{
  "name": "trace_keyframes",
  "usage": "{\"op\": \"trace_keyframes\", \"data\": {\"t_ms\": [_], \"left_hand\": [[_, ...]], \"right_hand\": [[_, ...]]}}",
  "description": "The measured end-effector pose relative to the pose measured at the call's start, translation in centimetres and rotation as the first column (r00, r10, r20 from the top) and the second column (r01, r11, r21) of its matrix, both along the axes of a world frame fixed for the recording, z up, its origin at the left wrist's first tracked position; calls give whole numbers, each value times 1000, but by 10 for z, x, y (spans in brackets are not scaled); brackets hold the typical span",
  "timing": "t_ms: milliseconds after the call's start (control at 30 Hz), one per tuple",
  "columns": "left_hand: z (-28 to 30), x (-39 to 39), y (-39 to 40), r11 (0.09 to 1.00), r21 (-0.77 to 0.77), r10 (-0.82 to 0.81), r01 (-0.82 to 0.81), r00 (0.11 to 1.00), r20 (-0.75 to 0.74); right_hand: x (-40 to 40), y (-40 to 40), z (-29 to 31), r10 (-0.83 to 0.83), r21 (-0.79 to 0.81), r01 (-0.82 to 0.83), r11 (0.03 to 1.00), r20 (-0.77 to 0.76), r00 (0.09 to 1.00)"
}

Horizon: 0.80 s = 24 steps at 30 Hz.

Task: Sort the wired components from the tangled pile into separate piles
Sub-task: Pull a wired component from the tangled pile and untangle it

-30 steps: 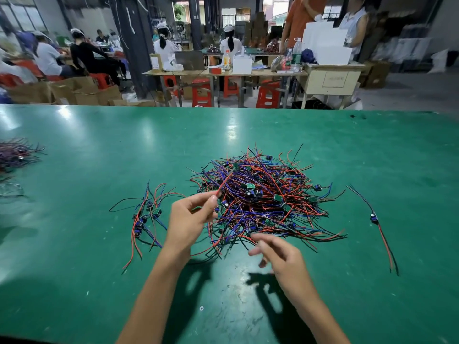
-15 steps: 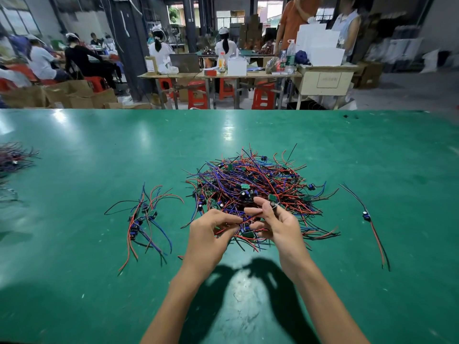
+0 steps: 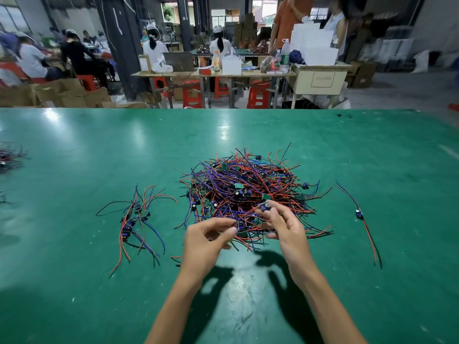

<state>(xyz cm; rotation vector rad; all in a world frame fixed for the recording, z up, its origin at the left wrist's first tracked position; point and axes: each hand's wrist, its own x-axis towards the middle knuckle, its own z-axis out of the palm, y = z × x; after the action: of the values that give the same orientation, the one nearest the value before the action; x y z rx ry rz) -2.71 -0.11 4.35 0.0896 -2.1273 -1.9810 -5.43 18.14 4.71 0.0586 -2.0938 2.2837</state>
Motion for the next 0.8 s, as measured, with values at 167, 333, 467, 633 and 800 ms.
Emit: {"op": "trace_keyframes", "data": {"t_ms": [167, 333, 467, 633, 800], "left_hand": [[-3, -17, -70, 896, 70, 442, -439, 896, -33], [-35, -20, -134, 653, -552, 636, -519, 771, 27], [-44, -19, -130, 595, -627, 617, -503, 786, -45], [-23, -47, -100, 463, -790, 491, -402, 858, -150], [-21, -91, -68, 526, -849, 429, -53, 878, 211]], "right_hand": [[15, 30, -38, -141, 333, 183, 925, -146, 979], [23, 40, -58, -131, 467, 167, 868, -109, 985], [21, 38, -58, -111, 565, 155, 810, -111, 988], [18, 36, -59, -112, 608, 172, 775, -136, 984], [19, 37, -59, -108, 601, 166, 782, -131, 985]]}}
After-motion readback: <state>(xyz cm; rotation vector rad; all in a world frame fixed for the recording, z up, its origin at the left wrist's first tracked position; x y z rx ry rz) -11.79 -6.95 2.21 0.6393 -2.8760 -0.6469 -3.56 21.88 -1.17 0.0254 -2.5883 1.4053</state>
